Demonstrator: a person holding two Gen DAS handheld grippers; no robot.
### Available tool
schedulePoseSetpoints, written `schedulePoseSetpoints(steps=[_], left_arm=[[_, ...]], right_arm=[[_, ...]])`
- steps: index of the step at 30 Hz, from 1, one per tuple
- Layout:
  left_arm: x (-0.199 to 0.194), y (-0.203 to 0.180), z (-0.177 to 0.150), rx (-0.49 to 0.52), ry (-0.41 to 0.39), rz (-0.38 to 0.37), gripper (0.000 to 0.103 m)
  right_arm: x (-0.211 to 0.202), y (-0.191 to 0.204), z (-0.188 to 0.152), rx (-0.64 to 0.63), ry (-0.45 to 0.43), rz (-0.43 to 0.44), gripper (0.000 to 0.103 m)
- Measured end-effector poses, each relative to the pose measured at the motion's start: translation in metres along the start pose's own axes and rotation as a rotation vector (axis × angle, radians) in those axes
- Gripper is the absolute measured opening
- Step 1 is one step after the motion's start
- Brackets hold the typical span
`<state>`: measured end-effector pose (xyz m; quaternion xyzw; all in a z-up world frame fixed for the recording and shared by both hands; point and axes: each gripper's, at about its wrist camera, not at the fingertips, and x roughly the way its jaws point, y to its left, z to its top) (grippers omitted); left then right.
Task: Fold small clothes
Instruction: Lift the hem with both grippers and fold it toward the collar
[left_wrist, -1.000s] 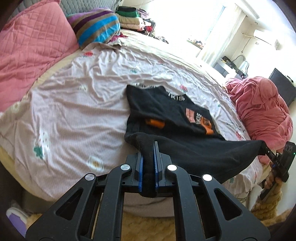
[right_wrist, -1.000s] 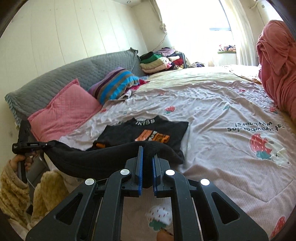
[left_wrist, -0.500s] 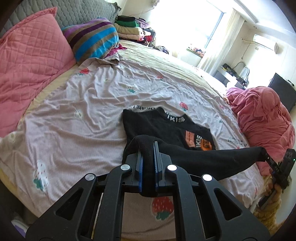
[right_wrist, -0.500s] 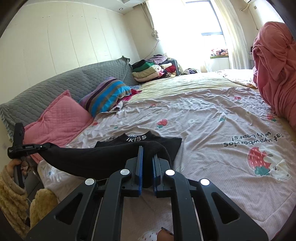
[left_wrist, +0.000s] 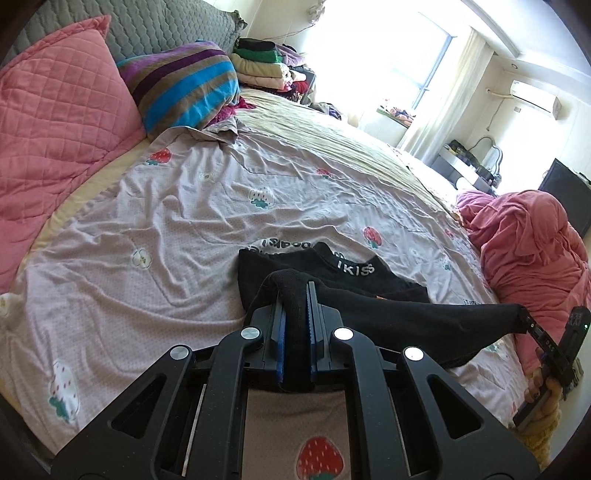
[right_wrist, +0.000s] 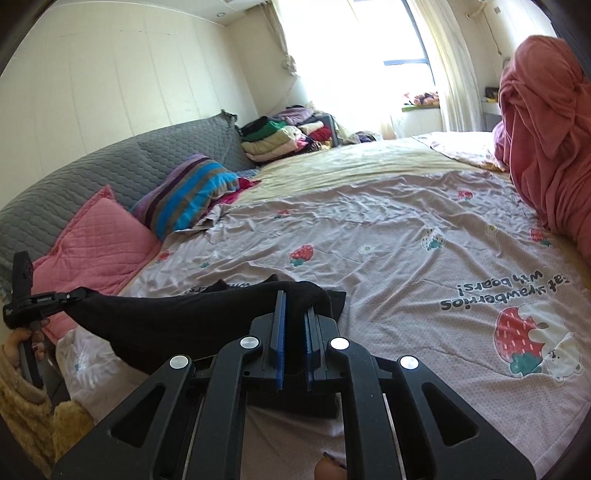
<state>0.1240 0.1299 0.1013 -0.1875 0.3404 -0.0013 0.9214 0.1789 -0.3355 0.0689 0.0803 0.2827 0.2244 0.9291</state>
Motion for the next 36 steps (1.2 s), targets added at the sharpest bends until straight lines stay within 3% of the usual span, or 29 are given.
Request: schedulePoseSetpoints(steps=[17,36], left_arm=[[0.054,0.013,0.012,-0.035,0.027,0.047,0.003],[0.107,0.028,0.009,-0.063,0.064,0.103,0.003]], right_arm=[[0.063,-0.009,0.014,0.013,0.058,-0.069,0.007],[0.119,-0.019,0.002,0.0,0.149,-0.129,0.007]])
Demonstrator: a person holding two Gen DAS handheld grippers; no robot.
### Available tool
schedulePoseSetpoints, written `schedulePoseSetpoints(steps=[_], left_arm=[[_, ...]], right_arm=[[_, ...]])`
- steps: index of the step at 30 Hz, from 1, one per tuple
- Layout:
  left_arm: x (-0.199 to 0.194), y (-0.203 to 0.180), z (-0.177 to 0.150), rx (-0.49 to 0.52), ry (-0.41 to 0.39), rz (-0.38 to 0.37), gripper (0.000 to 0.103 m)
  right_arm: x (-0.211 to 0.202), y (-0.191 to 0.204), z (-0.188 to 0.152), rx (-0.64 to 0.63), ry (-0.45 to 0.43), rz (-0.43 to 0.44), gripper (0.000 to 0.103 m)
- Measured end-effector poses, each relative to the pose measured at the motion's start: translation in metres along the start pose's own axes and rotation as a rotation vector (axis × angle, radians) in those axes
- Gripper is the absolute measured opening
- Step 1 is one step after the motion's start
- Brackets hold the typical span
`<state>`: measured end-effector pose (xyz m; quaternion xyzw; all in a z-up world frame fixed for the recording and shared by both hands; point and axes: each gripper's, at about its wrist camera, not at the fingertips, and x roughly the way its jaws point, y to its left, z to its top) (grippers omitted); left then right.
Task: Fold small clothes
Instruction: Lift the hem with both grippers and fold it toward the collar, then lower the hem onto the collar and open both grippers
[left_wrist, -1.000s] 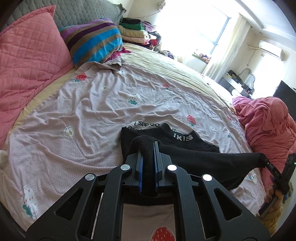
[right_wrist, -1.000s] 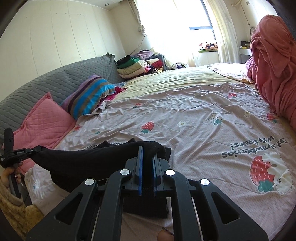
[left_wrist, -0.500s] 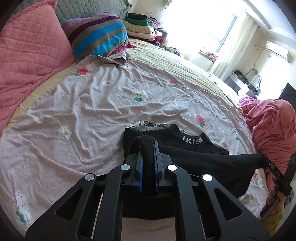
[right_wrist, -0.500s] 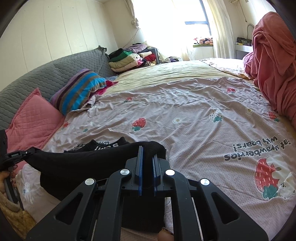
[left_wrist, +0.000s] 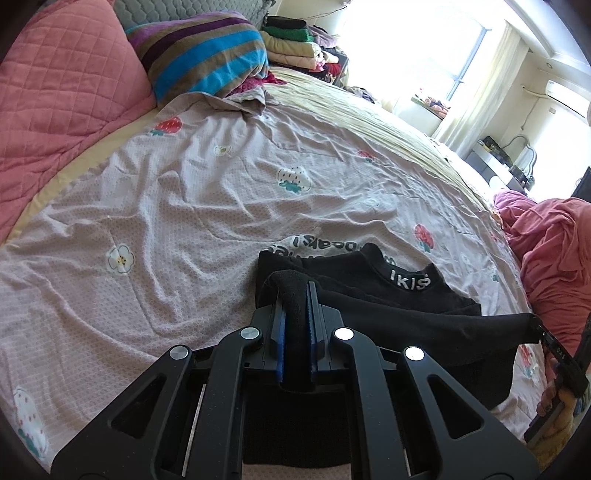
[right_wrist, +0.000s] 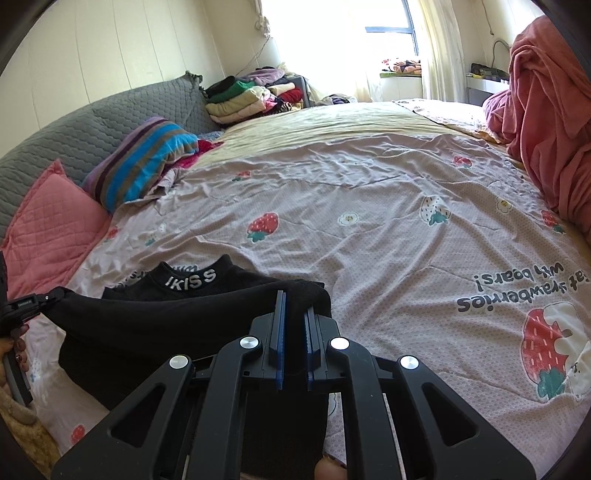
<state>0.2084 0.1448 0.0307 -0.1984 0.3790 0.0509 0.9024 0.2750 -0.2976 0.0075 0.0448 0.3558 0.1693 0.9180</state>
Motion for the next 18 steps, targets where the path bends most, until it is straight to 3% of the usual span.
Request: schedulePoseSetpoints(steps=[8,15,18], left_arm=[[0.011,0.006,-0.002,-0.012,0.009,0.021,0.006],[-0.003,0.004,-0.002,0.007,-0.038,0.04,0.009],[-0.012,-0.001,-0.003,0.03,-0.058,0.039,0.018]], right_arm=[[0.017,0.0,-0.005,-0.003,0.028,-0.022,0.007],[0.022,0.001,-0.008,-0.006,0.036,-0.031,0.01],[0.019,0.003,-0.009,-0.015,0.016,-0.056,0.026]])
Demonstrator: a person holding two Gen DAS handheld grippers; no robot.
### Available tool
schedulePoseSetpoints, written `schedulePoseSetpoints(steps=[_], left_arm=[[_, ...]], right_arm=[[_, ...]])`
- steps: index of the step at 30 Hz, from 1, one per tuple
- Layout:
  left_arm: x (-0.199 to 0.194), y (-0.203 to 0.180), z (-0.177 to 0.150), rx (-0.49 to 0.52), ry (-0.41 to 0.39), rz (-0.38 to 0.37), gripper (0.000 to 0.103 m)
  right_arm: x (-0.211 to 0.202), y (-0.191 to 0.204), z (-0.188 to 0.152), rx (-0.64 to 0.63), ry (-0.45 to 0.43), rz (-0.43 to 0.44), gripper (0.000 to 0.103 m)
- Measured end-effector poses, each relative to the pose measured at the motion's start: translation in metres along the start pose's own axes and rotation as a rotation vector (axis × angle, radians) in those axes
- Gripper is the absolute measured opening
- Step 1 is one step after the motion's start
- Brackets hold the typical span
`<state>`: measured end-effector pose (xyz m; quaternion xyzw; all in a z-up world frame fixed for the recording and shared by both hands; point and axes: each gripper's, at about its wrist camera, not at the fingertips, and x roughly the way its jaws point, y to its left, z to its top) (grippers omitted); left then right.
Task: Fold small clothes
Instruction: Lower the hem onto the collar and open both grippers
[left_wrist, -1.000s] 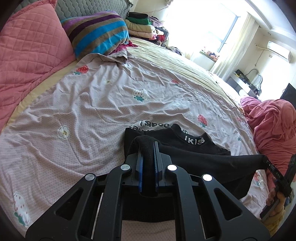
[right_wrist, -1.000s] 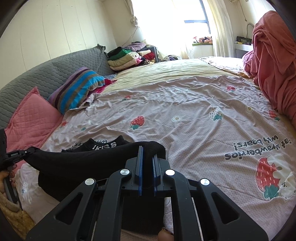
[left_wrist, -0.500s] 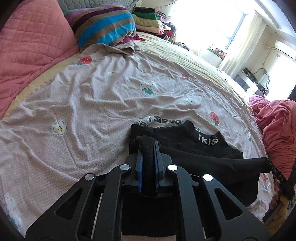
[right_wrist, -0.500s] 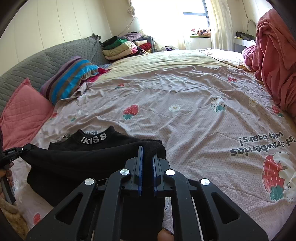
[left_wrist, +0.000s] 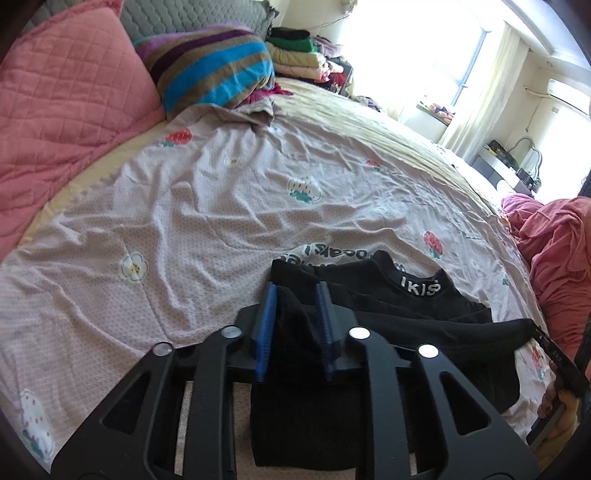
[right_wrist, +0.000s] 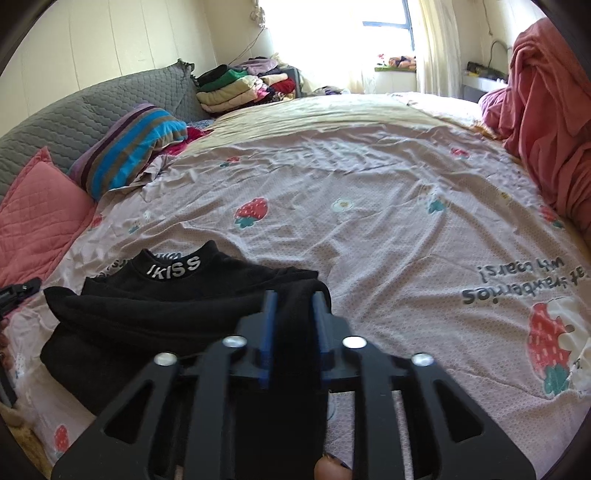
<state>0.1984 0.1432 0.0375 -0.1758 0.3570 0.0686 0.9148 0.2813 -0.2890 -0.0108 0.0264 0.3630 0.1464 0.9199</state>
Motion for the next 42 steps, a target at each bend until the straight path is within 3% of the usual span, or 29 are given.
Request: schedulePoseSetpoints(steps=[2,6,11,16,21,30,42], left_arm=[[-0.006,-0.006,-0.002,0.024,-0.011,-0.001,0.019],[-0.015,-0.022,-0.012,0.087,-0.017,-0.012,0.025],[-0.008,-0.035,-0.033,0.15,0.033,-0.025,0.026],[0.018,-0.042,-0.059,0.206,0.114,0.014,0.025],[0.031,-0.043,-0.069,0.225,0.127,0.049,0.025],[0.057,-0.046,-0.058,0.226,0.154,0.066,0.026],[0.081,-0.044,-0.032,0.215,0.161,0.07,0.026]], right_arm=[[-0.004,-0.001,0.0,0.005,-0.015,-0.007,0.034],[-0.015,0.0,-0.002,-0.003,-0.034,0.003,0.034],[-0.027,0.018,-0.014,-0.102,-0.035,0.025,0.033],[-0.015,0.041,-0.032,-0.198,0.043,0.055,0.032],[0.018,0.055,-0.044,-0.251,0.131,0.032,0.029],[0.059,0.068,-0.036,-0.275,0.174,0.007,0.029],[0.087,0.058,-0.006,-0.196,0.177,-0.022,0.029]])
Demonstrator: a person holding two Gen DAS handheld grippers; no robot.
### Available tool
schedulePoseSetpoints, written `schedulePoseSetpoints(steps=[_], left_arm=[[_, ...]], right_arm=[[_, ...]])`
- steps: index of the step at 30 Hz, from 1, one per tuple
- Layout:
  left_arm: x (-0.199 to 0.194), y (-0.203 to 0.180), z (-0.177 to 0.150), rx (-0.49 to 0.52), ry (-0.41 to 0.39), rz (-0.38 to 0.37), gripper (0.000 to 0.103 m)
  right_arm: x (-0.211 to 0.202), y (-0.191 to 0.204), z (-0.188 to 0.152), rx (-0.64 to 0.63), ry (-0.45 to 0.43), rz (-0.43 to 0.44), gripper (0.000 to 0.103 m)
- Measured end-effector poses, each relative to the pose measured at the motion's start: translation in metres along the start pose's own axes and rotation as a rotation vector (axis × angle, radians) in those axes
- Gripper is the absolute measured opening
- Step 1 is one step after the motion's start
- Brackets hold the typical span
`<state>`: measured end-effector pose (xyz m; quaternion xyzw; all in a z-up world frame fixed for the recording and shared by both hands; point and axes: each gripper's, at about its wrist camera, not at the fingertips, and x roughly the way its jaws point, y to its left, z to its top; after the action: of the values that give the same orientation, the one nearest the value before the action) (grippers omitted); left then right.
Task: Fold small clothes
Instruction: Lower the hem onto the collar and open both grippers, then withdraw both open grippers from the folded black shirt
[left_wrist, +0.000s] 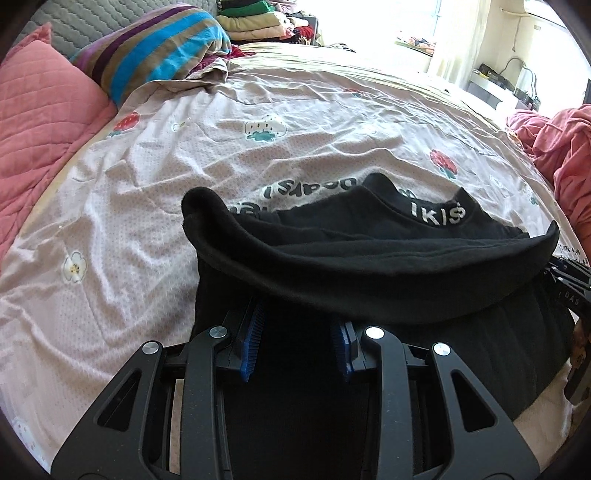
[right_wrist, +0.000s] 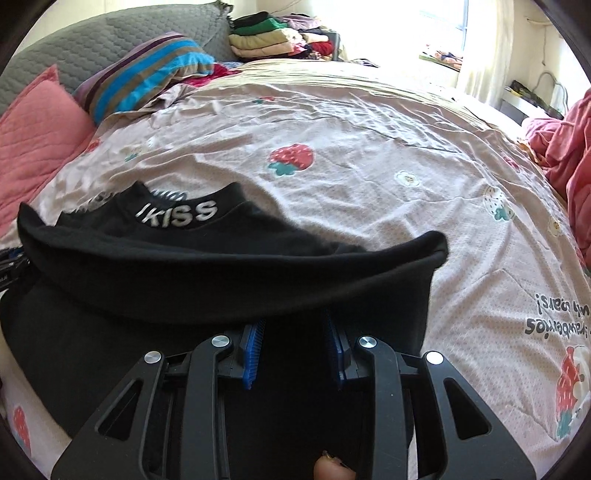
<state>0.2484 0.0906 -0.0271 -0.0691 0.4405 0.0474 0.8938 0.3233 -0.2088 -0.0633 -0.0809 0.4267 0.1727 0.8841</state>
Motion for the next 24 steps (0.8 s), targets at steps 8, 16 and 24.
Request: schedulePoseSetpoints(steps=[8,16,24], left_arm=[[0.002,0.017,0.017,-0.058,-0.022,-0.001,0.026],[0.0,0.049,0.01,-0.167,-0.022,-0.027,0.058],[0.007,0.061,-0.004,-0.235,0.004,-0.104,0.005]], right_arm=[[0.003,-0.029,0.01,0.112,-0.028,-0.004,0.029],[-0.011,-0.061,0.0,0.18,-0.054,-0.045,0.051],[0.002,-0.072,-0.009,0.226,0.011,0.048,0.023]])
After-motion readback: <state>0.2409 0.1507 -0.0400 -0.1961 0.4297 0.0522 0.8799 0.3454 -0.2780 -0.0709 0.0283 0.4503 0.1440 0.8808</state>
